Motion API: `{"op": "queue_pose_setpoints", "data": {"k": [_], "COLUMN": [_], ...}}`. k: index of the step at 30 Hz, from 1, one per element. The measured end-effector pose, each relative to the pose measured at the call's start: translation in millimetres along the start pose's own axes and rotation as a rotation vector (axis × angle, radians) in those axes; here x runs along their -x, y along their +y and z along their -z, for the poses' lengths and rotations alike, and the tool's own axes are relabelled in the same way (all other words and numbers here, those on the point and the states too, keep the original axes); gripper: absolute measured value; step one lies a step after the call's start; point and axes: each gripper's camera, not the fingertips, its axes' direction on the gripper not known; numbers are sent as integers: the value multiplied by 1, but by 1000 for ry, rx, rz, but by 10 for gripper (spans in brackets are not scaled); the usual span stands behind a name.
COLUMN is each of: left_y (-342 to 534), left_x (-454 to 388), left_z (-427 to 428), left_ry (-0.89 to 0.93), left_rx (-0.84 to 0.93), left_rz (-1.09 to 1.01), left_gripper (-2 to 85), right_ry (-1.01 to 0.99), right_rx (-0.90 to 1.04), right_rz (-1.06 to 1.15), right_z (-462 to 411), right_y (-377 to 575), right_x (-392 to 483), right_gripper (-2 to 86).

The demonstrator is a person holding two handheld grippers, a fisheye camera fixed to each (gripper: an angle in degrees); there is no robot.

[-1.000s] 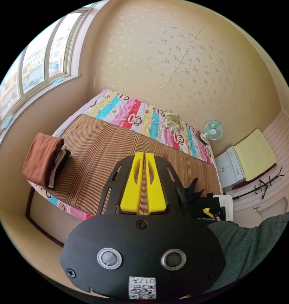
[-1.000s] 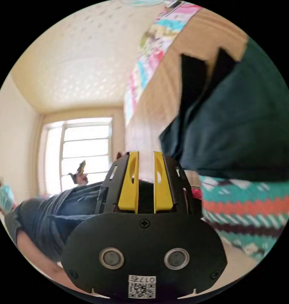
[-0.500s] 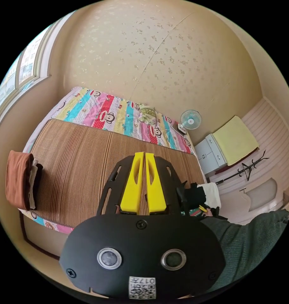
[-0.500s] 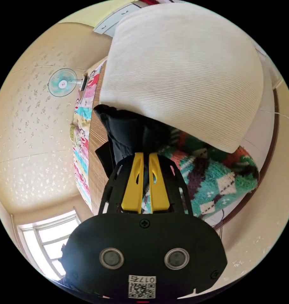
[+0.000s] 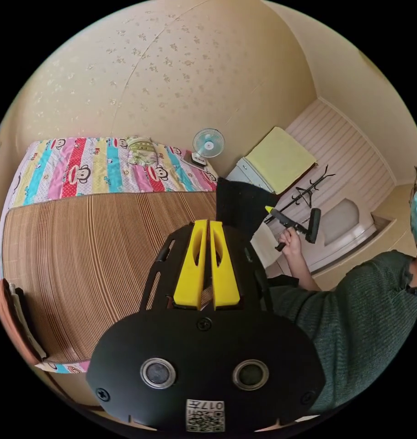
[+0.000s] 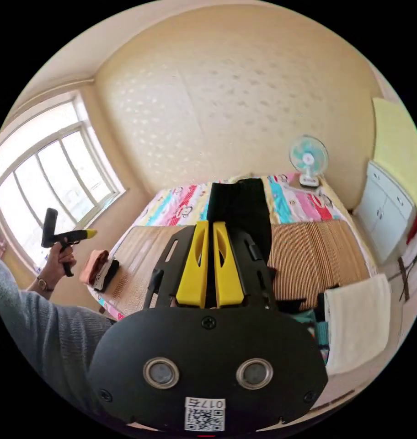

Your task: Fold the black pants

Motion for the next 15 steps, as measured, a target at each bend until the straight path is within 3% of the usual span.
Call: {"op": "queue_pose_setpoints", "data": {"k": [2, 8, 15], "left_y": [5, 10, 23], "left_x": [-6, 6, -29], "left_z": [11, 38, 78], "left_ry": [-3, -49, -83], "left_rx": [4, 8, 24], "left_rz": [-32, 44, -85], "left_gripper": [3, 140, 198], "right_ry": [-64, -28, -144], "right_rx": [-117, -329, -513], "right_rz": [166, 465, 499], "right_z": [29, 71, 109], "right_y": [-11, -5, 15], "right_x": [66, 210, 288], "right_gripper": [12, 12, 15]}}
